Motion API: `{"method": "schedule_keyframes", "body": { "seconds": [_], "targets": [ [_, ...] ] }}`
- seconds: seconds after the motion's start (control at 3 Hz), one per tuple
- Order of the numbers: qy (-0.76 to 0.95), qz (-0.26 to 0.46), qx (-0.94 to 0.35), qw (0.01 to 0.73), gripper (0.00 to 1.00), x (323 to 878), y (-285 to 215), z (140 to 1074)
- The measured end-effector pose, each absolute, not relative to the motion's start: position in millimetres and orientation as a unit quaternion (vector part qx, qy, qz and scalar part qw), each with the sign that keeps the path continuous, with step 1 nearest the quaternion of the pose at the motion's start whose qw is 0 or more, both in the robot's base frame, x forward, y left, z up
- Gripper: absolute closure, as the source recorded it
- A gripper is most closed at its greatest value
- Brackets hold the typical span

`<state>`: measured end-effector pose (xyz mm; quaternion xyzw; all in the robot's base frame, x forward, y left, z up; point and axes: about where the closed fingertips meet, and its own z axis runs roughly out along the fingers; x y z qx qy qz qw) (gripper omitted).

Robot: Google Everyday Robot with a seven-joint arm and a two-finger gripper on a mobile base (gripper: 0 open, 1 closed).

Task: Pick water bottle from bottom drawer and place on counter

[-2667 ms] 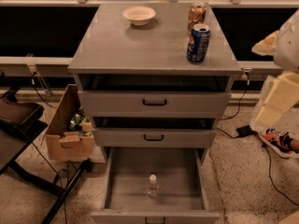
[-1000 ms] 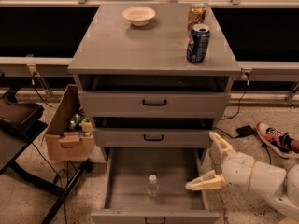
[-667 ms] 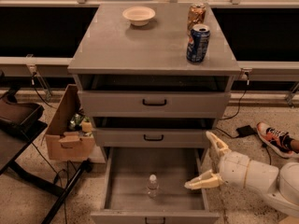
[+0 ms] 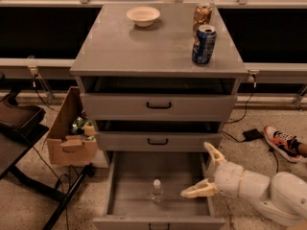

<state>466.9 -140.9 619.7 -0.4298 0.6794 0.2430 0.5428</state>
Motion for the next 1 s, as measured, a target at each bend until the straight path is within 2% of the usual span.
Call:
{"method": "schedule_keyframes", "body": {
  "seconds": [1.0],
  "targets": [
    [0.684, 0.269, -0.347, 0.583, 0.0, 524, -64, 446]
  ]
}}
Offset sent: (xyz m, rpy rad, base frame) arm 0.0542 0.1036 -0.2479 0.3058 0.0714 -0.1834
